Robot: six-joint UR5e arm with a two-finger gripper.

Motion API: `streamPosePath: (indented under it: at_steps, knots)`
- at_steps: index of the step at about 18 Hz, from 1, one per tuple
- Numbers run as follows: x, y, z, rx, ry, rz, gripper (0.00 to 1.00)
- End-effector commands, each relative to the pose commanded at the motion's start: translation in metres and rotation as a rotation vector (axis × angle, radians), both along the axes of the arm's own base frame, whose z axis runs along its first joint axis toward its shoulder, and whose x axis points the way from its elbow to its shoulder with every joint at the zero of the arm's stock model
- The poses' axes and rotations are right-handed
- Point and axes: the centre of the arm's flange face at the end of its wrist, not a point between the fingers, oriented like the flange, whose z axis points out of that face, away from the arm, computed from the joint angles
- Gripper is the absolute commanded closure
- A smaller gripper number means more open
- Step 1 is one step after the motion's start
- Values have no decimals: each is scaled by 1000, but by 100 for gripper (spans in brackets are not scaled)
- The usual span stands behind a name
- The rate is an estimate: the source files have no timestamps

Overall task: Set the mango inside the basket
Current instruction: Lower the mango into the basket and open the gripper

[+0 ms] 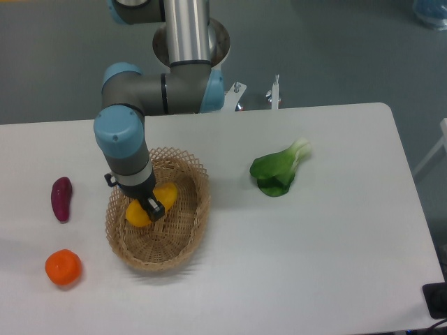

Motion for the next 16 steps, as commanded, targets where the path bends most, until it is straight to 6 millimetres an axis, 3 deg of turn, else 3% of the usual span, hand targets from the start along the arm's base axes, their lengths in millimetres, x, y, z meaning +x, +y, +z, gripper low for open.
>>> streamPosePath:
  at_steps: [4,5,10,11,16]
  knots:
    - [3,-1,-4,-5,1,-3,60]
    - [3,-1,-6,-7,0,-1,55]
    - [3,1,-6,-1,3,-1,5]
    - [2,1,-6,0,3,5,0]
    - [-3,3,6,48,22,21,0]
